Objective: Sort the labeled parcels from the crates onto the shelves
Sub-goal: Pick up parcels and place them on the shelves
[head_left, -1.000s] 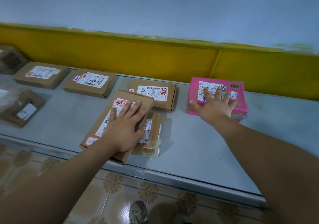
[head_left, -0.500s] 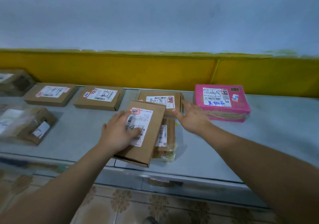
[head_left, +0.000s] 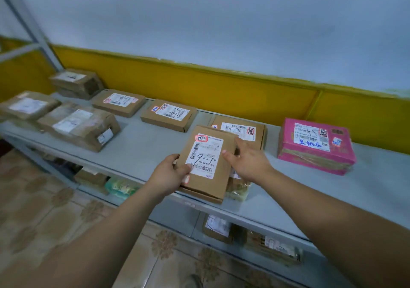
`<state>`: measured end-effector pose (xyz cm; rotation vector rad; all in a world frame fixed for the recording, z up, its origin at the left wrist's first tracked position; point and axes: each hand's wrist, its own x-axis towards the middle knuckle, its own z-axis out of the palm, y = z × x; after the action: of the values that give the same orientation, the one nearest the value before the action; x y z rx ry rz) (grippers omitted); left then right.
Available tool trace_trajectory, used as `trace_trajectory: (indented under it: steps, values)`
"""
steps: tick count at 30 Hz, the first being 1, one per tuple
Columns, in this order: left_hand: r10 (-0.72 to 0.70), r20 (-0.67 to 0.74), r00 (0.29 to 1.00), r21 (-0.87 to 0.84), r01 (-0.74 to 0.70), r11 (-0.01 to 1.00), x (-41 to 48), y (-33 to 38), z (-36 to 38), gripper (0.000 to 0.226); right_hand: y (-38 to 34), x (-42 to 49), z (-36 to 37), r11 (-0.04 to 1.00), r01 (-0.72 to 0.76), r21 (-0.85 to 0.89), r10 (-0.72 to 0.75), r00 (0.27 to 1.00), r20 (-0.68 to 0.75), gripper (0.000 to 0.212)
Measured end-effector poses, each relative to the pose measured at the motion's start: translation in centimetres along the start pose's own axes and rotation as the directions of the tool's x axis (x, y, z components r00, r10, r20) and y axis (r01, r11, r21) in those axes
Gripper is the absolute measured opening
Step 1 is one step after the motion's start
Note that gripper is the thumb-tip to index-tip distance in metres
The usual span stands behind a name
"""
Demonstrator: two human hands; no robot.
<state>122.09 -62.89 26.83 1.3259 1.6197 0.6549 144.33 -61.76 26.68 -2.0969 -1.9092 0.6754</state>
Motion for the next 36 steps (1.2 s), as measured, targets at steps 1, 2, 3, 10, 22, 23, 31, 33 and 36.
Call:
trace_trajectory:
  steps: [1, 2, 3, 10, 22, 23, 31, 33, 36]
  values:
    - [-0.008, -0.04, 0.999, -0.023, 0.007, 1.0, -0.6, -0.2, -0.2, 0.043, -0.5, -0.2, 0.0, 1.0, 0.022, 0.008, -0.022, 1.0, 0.01, 0.076]
    - [-0.016, -0.083, 0.996, -0.048, 0.012, 0.999, -1.3, -0.4, -0.6, 0.041, -1.1, -0.4, 0.1, 0.999, 0.046, 0.014, -0.046, 0.999, 0.021, 0.076]
    - [-0.024, -0.126, 0.992, -0.088, 0.013, 0.996, -2.0, -0.7, -1.1, 0.041, -1.8, -0.7, 0.2, 0.997, 0.078, 0.023, -0.078, 0.997, 0.027, 0.078]
    - [-0.132, -0.373, 0.918, -0.298, 0.017, 0.955, -5.7, -4.2, -6.8, 0.041, -9.1, -3.8, 2.9, 0.964, 0.212, 0.159, -0.227, 0.971, 0.079, 0.084]
    - [-0.103, -0.425, 0.899, -0.365, -0.067, 0.928, -10.6, -15.6, -23.4, 0.042, -26.7, -8.7, 15.0, 0.895, 0.299, 0.331, -0.365, 0.917, 0.159, 0.063]
    - [-0.098, -0.42, 0.902, -0.362, -0.068, 0.93, -10.9, -16.7, -25.1, 0.041, -28.3, -9.0, 16.5, 0.892, 0.291, 0.345, -0.366, 0.914, 0.175, 0.065]
    - [-0.16, -0.349, 0.923, -0.342, 0.033, 0.939, -9.9, -23.4, -32.9, 0.046, -34.3, -10.4, 24.7, 0.933, 0.173, 0.316, -0.263, 0.928, 0.266, 0.077]
    - [-0.195, -0.324, 0.926, -0.36, 0.07, 0.93, -8.5, -24.5, -33.0, 0.048, -34.2, -9.7, 26.0, 0.945, 0.13, 0.3, -0.216, 0.936, 0.277, 0.081]
    - [-0.247, -0.288, 0.925, -0.388, 0.123, 0.913, -6.7, -26.0, -32.6, 0.047, -33.6, -8.1, 28.0, 0.962, 0.056, 0.268, -0.142, 0.939, 0.312, 0.084]
